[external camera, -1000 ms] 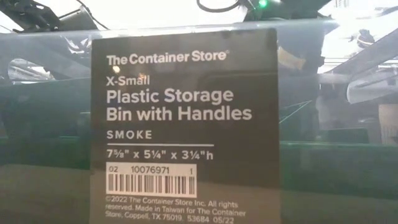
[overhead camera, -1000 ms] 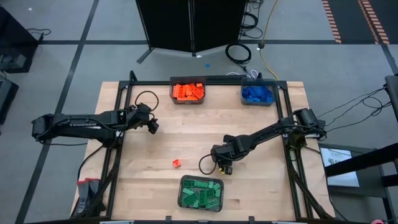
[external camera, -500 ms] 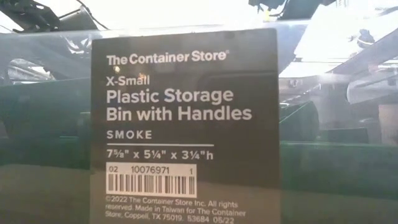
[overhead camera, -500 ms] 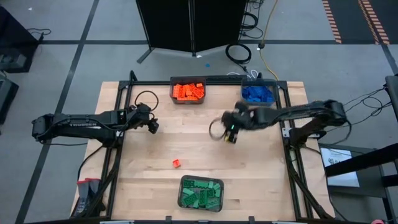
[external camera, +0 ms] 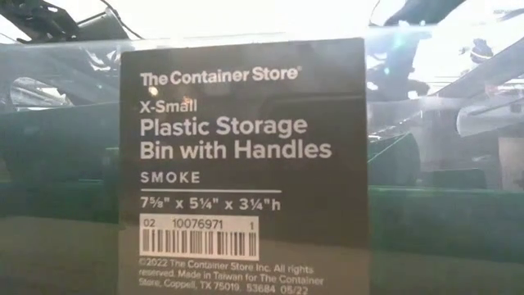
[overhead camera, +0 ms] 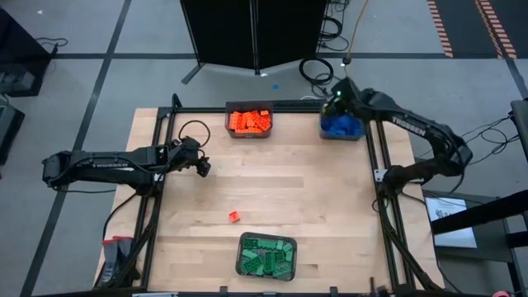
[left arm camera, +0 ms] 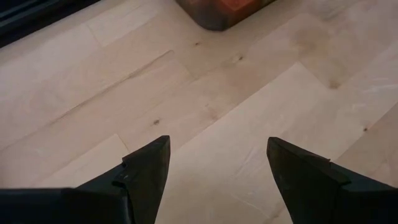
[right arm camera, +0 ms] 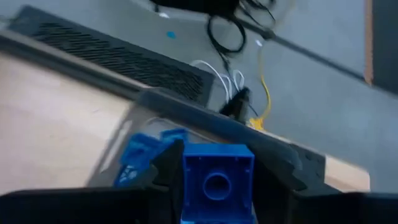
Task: Sort blocks
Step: Put the blue game piece into the top right black bin, then put the orange game piece into the top left black bin
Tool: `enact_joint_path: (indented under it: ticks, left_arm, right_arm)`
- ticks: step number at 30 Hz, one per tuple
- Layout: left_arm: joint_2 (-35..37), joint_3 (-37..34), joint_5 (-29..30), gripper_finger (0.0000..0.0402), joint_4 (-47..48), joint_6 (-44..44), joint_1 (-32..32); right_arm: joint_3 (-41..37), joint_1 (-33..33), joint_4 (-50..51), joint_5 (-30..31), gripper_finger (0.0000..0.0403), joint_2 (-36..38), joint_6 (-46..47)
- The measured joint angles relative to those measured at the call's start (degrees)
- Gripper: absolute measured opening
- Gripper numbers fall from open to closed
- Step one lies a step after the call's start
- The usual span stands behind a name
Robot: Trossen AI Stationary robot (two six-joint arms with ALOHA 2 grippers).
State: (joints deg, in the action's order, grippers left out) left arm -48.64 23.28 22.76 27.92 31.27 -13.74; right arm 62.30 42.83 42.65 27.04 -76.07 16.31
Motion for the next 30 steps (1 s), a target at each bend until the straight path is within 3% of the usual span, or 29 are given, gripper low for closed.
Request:
enact_joint_path:
  ticks: [7,17,25,30]
  left_arm:
    - [0.00,0.00,1.03,0.0270,-0.01,-0.02,0.00]
    - [0.01,-0.01,1.36,0.0270,0.00,-0.04,0.00]
    - [0.00,-0.01,1.53,0.0270,0.02,-0.09,0.00]
    - [-0.01,0.01,1.75,0.0270,0.02,-0.52,0.00]
  right_arm:
    - [0.00,9.43,0.07,-0.27,0.0119,-5.98,5.28]
    - [0.02,11.23,1.45,-1.83,0.0122,-16.95,7.93]
    - [0.02,11.20,0.15,-5.01,0.0221,-20.09,7.28]
    - [0.02,10.91,-0.98,-8.11,0.0248,-18.49,4.62]
